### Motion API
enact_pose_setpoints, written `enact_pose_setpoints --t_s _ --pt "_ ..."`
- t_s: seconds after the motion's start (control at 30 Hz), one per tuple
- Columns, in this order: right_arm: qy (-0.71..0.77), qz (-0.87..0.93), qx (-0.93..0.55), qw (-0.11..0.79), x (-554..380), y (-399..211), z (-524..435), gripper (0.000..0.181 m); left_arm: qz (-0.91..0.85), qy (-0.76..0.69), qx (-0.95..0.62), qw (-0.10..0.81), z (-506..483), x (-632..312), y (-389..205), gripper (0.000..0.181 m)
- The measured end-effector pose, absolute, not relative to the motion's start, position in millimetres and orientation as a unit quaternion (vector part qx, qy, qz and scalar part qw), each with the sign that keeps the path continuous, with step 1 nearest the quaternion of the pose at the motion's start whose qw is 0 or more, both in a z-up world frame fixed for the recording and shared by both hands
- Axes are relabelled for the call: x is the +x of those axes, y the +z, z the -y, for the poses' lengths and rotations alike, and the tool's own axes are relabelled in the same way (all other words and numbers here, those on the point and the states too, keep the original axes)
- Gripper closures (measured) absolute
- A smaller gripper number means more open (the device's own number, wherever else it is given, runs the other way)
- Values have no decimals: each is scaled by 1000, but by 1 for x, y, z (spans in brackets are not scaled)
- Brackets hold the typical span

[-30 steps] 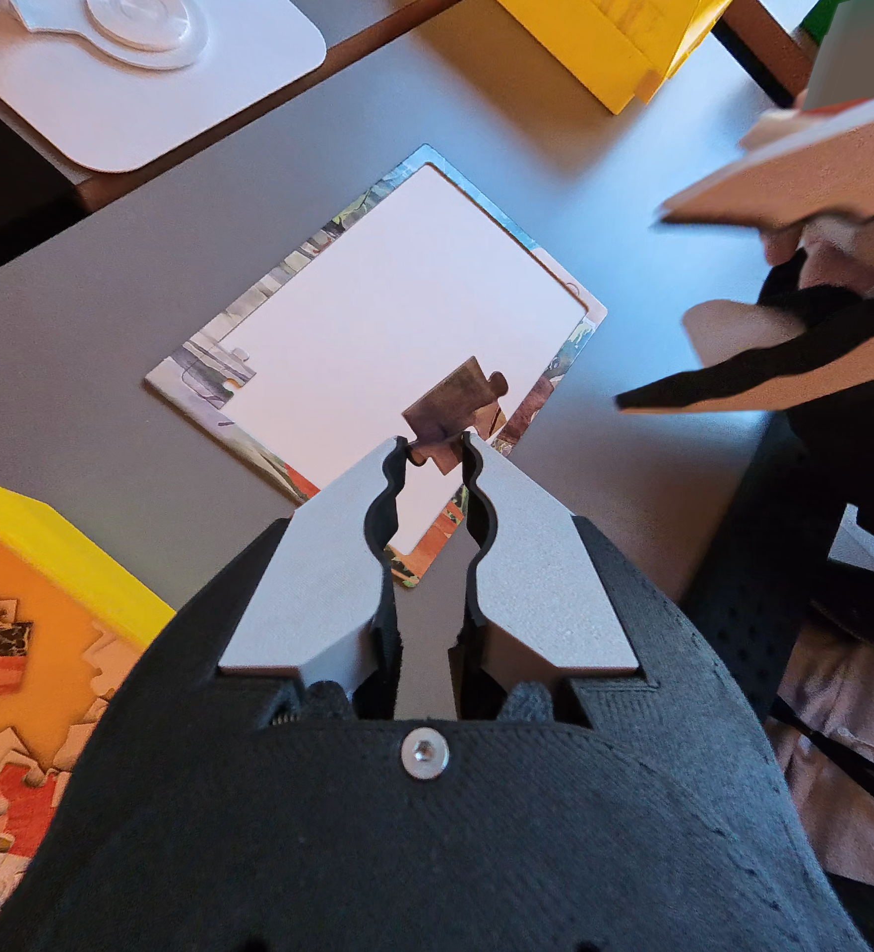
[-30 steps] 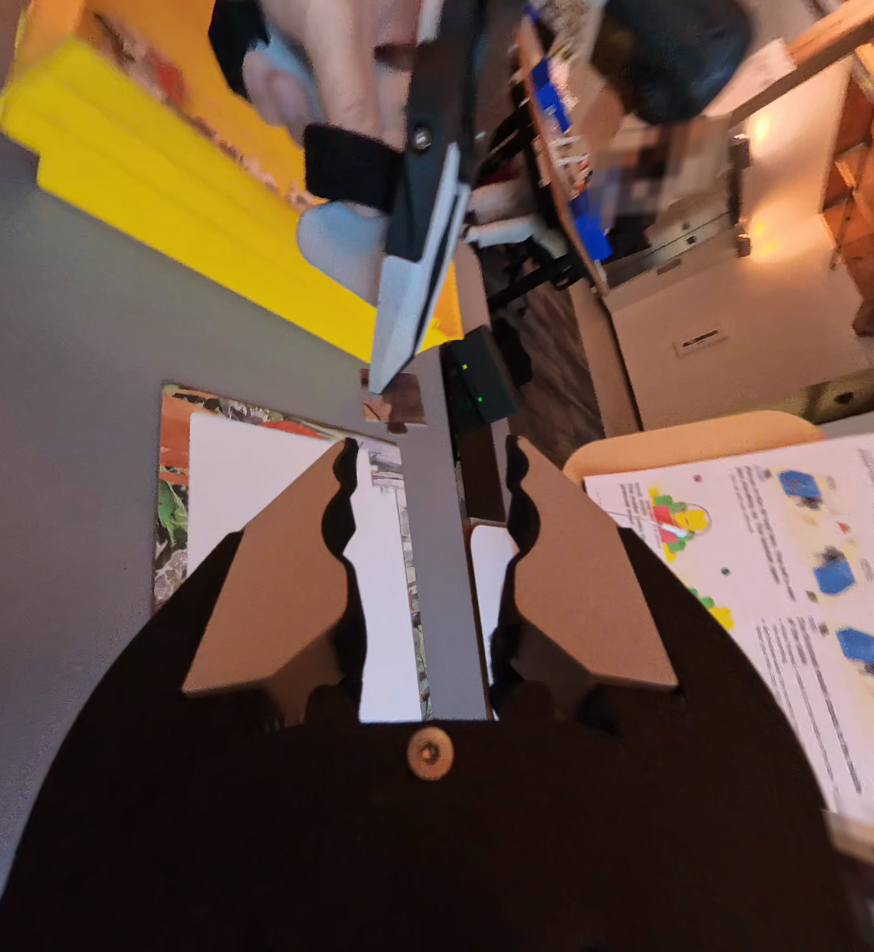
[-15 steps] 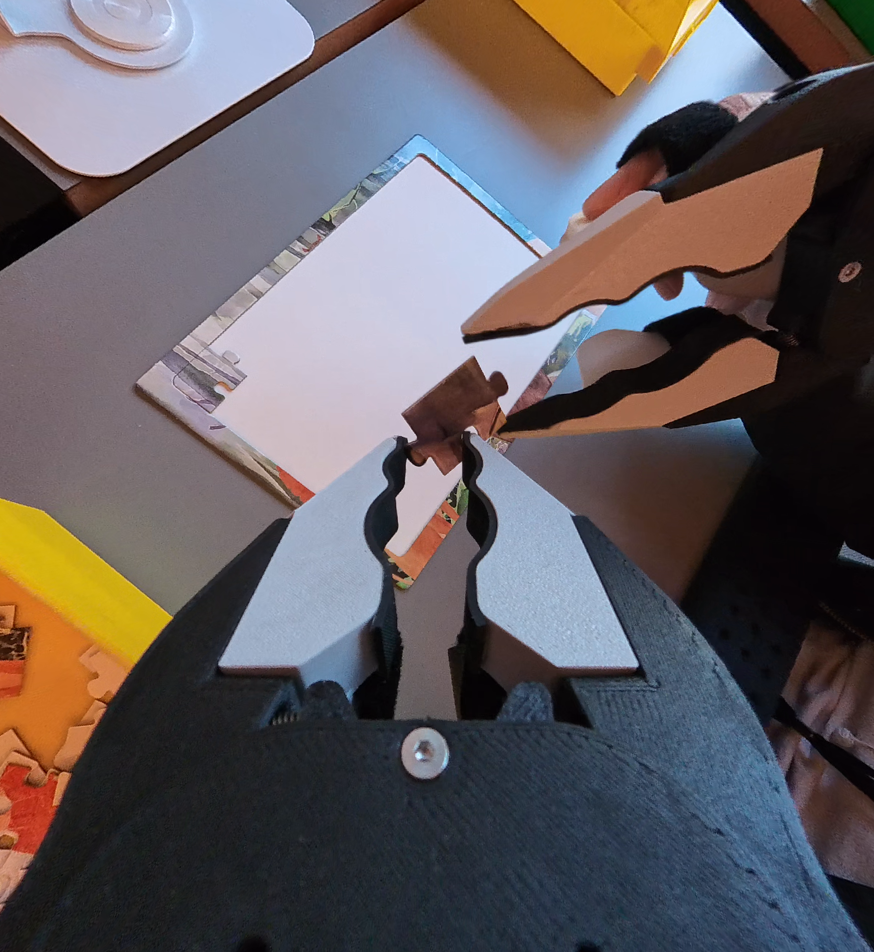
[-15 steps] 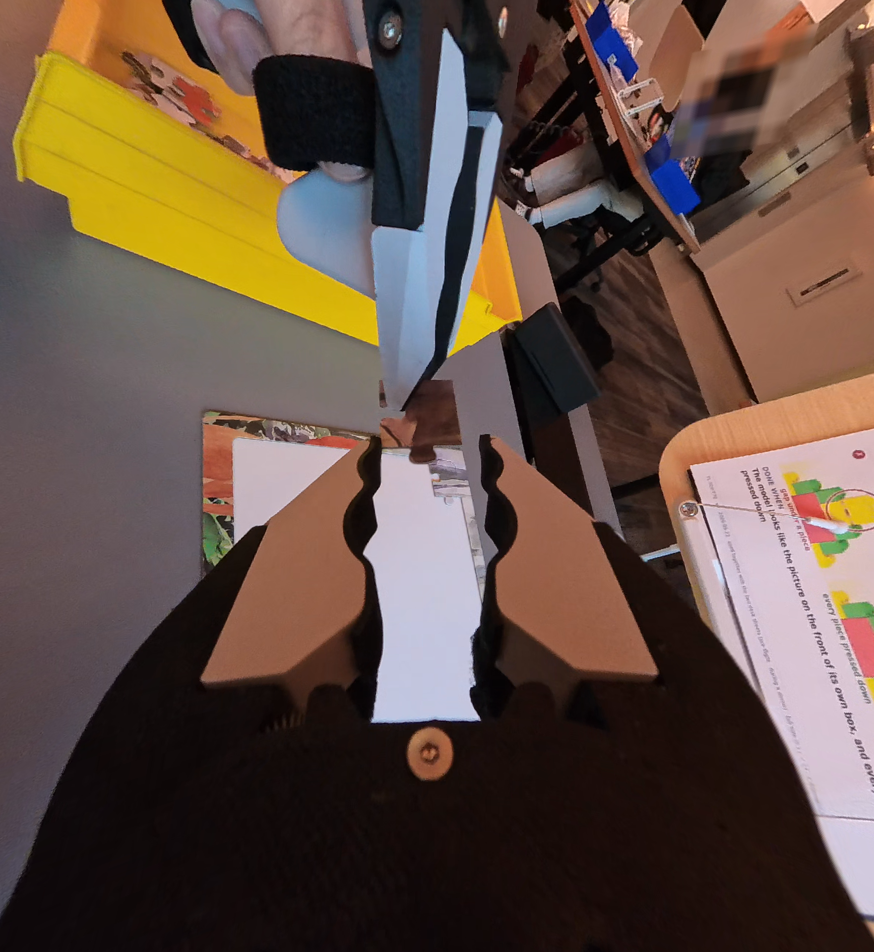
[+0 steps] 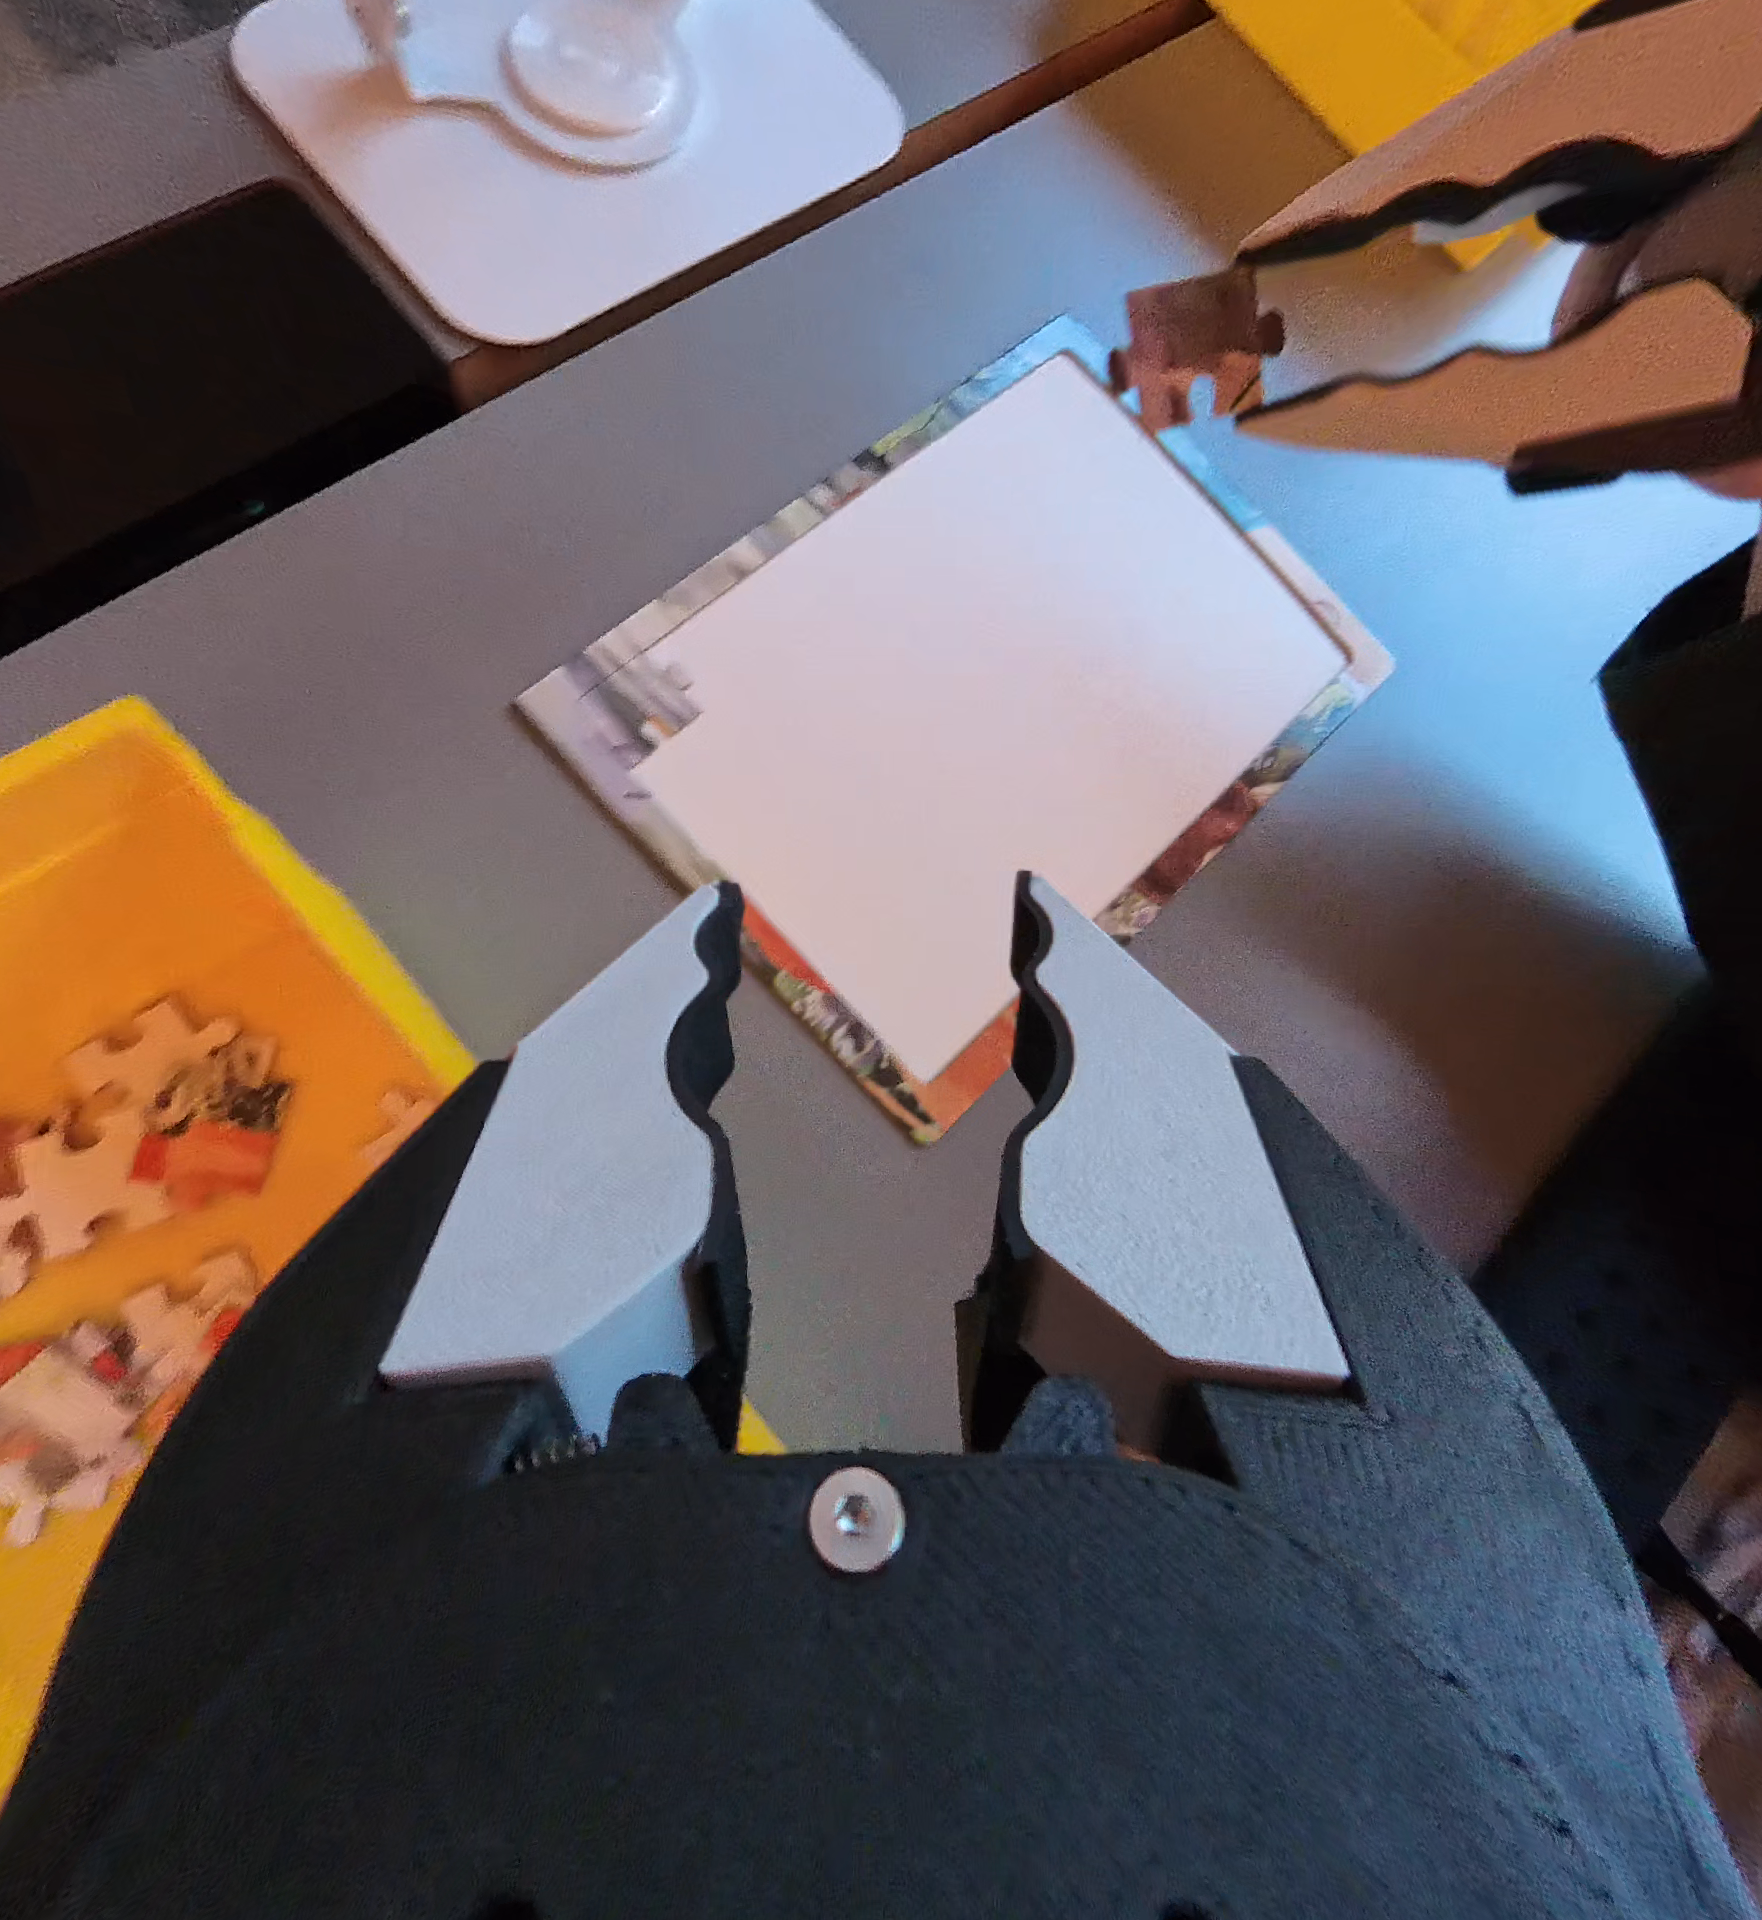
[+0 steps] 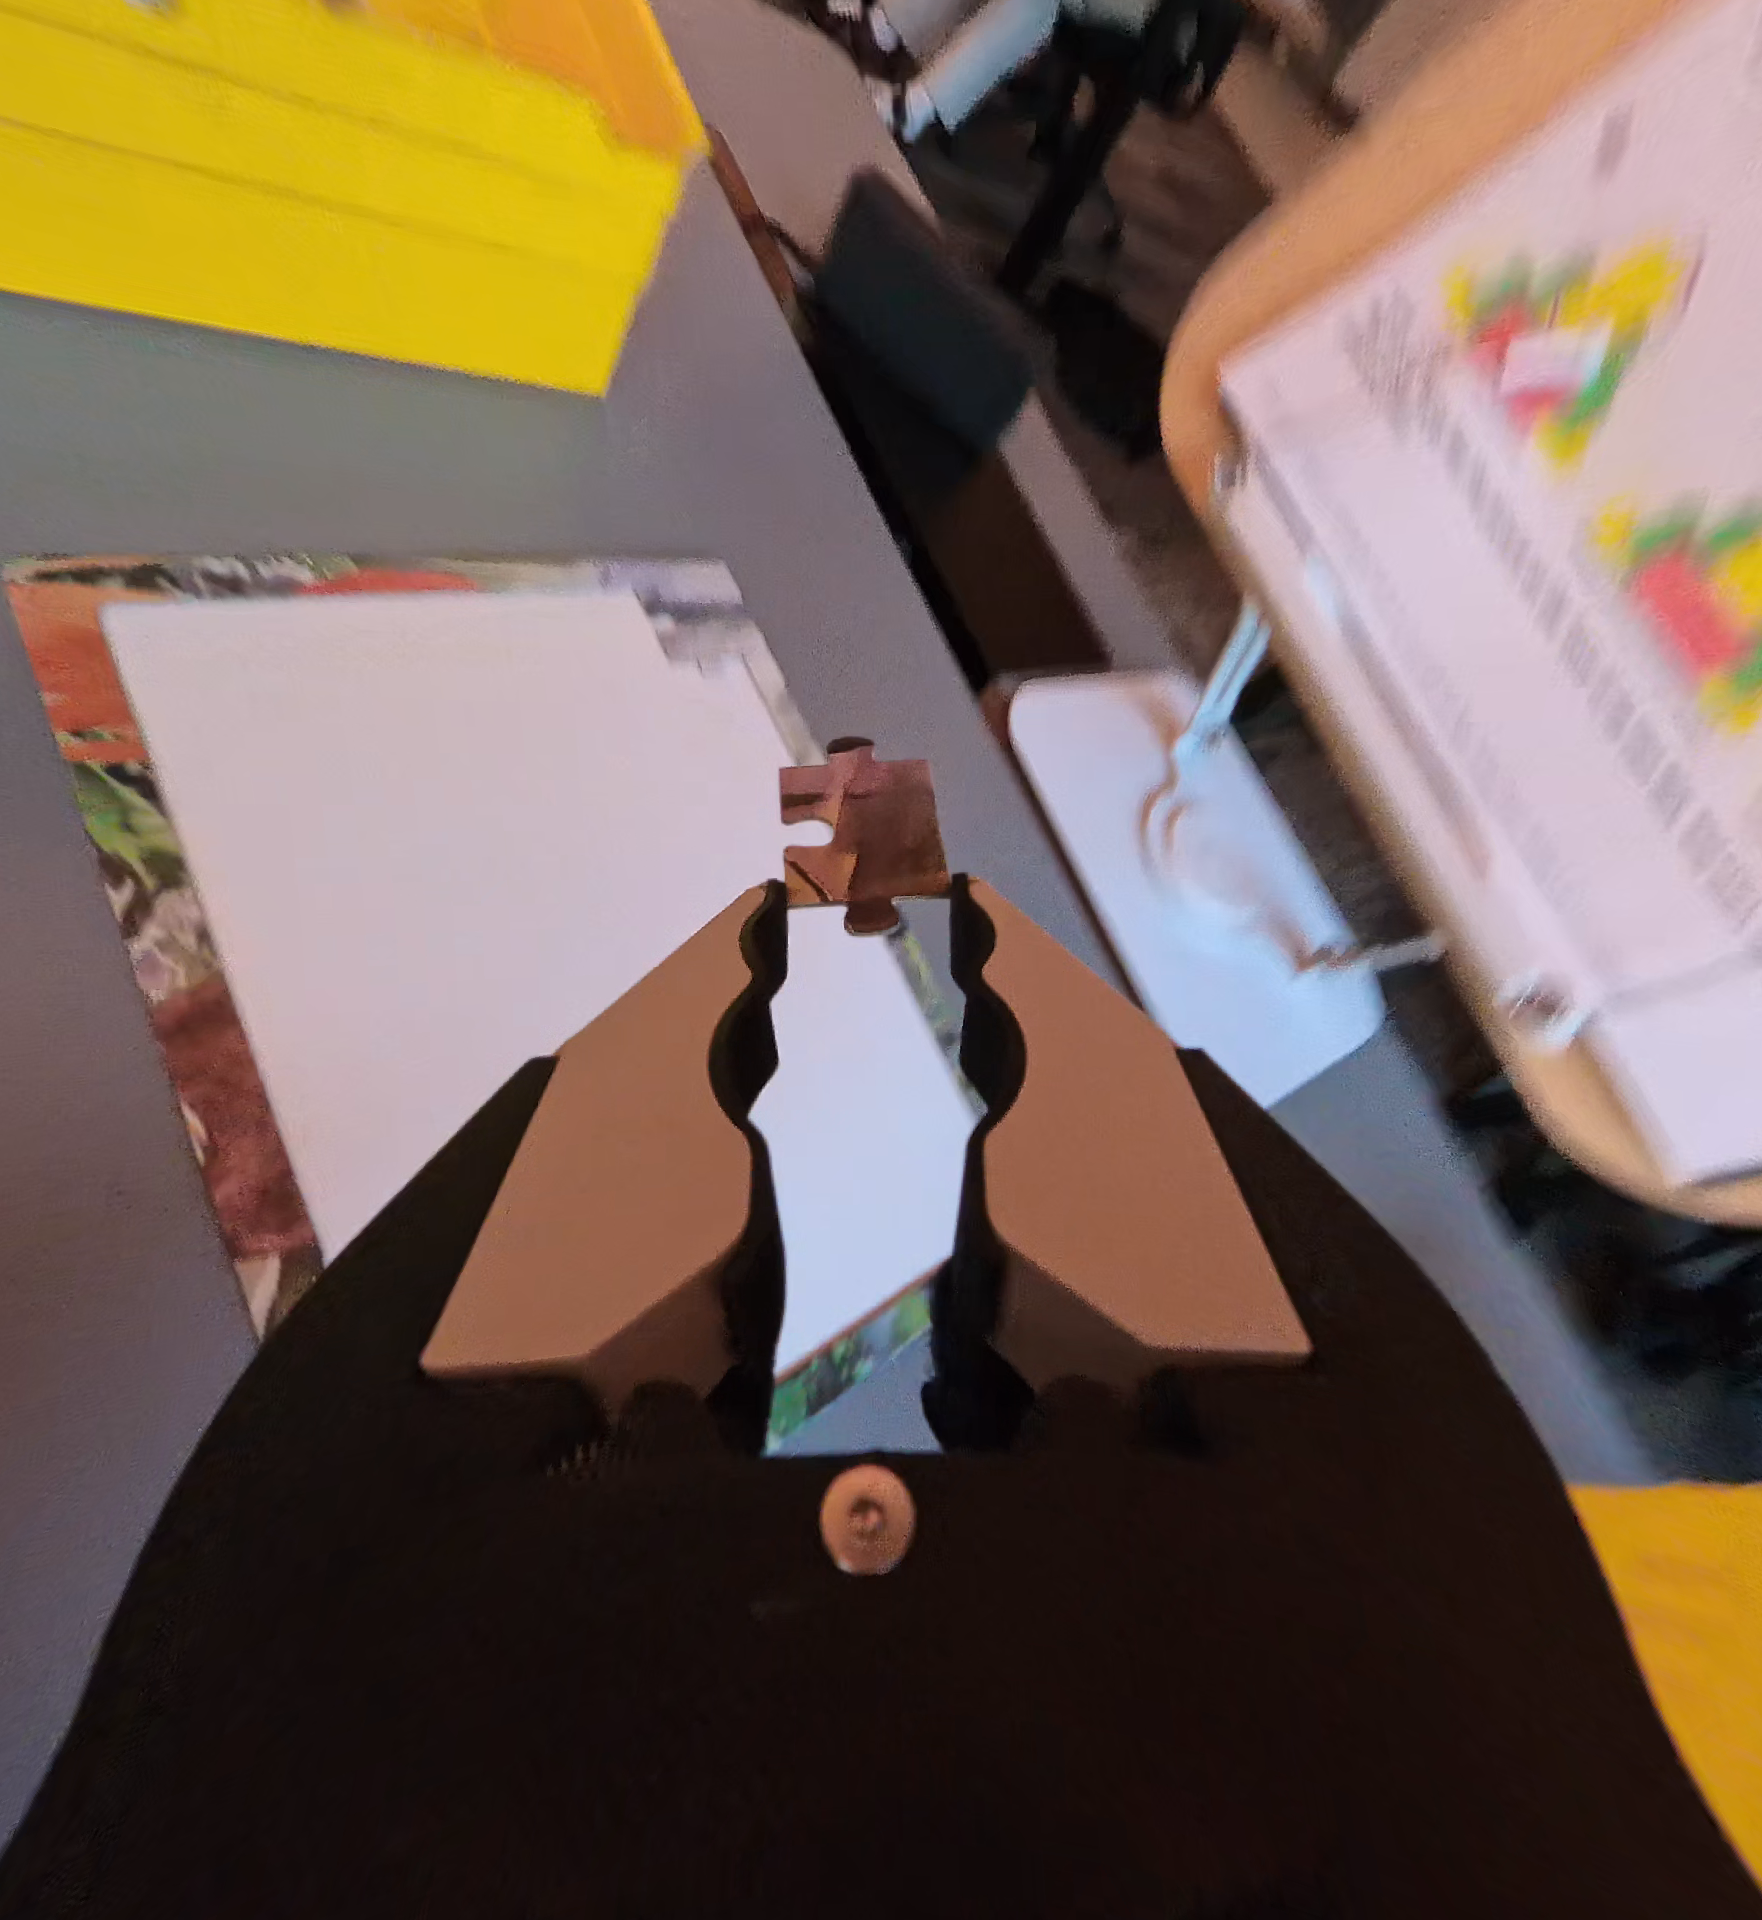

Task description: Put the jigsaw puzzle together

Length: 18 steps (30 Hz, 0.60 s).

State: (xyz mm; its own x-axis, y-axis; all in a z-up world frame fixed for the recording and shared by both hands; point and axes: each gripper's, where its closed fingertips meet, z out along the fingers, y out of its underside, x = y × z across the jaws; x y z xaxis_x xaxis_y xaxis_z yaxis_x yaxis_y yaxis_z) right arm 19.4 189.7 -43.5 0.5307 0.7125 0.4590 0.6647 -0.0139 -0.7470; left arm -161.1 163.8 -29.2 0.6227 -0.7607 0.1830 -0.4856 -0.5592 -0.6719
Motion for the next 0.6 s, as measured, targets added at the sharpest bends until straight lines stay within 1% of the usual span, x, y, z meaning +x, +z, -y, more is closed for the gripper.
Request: enact_pose_setpoints --t_s 0.07,0.17,0.37,0.5,0.6 --pt "86 445 -745 490 43 -71 -196 150 -358 -226 -857 294 -166 -173 -28 134" --pt "172 413 -760 472 47 -99 -197 150 -351 -215 -861 298 -169 -187 -24 137" --pt "172 437 -776 422 44 -134 -195 150 -321 -187 -868 330 -178 -220 -9 142" --pt "187 447 -771 414 37 -138 -190 150 -304 -195 -863 354 -179 -234 5 142" --pt "217 464 -757 406 16 -135 -181 150 -294 -195 -860 368 -180 -242 12 144"
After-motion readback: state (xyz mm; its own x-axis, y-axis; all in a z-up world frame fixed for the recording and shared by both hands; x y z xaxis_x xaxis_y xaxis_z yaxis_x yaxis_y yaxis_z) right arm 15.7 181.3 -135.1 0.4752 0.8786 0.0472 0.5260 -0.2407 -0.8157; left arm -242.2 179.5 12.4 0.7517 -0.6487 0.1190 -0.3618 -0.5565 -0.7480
